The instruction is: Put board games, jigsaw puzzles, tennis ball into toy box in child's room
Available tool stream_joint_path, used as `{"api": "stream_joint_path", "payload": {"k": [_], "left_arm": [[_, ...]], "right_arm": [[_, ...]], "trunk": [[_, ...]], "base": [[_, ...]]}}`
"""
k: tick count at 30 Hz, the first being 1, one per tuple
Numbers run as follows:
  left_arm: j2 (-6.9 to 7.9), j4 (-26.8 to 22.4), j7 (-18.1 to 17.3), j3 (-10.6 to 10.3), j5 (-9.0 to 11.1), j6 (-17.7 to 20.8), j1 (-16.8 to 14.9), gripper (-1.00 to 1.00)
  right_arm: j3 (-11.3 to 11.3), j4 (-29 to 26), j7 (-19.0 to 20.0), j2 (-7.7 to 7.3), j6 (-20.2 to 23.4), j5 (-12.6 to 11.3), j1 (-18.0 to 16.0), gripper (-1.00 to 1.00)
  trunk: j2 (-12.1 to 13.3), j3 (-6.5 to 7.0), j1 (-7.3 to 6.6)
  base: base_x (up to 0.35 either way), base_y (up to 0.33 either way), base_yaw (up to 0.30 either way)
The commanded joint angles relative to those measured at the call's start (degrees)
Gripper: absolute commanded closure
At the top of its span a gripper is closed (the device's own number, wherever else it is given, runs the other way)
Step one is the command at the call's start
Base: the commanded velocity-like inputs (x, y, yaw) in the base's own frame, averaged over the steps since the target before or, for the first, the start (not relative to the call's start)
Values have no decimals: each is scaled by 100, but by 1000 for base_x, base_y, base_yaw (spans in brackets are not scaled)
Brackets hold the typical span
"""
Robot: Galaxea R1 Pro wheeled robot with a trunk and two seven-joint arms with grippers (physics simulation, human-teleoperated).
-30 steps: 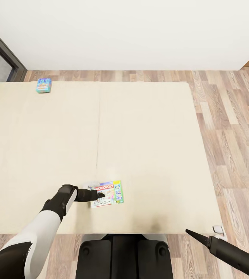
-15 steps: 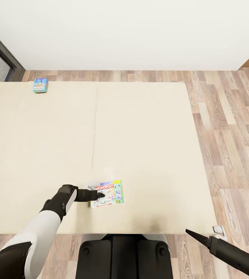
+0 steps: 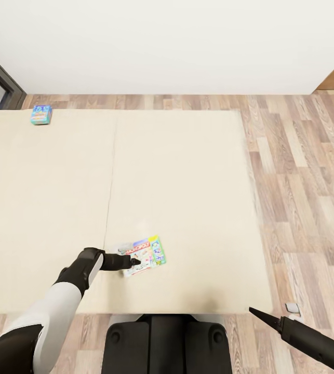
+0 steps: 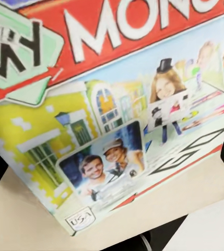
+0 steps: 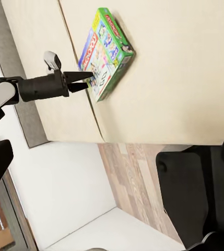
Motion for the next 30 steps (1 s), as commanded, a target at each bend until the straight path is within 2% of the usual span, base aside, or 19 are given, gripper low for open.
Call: {"api": "stream_joint_path", "payload": {"k": [1,11,30], "left_arm": [[-8,-10,-46,47,-53,35,-1,-100],[-4,-10,-46,51,-53,35,-2,-100],[0,-10,-46,57,-53,31,-1,-100]], "right_arm": [[-1,2,10,0,48,-17,-2,-100],[6,2,10,7,48,-11,-1,-100],[-1,4,25,9,39,-16,-1,-100]], "trunk": [[-9,-3,3],[-9,23,3],[-9,24,3]], "base": [[0,-269,-79],[0,-226,-74],[0,-13,-2]]}}
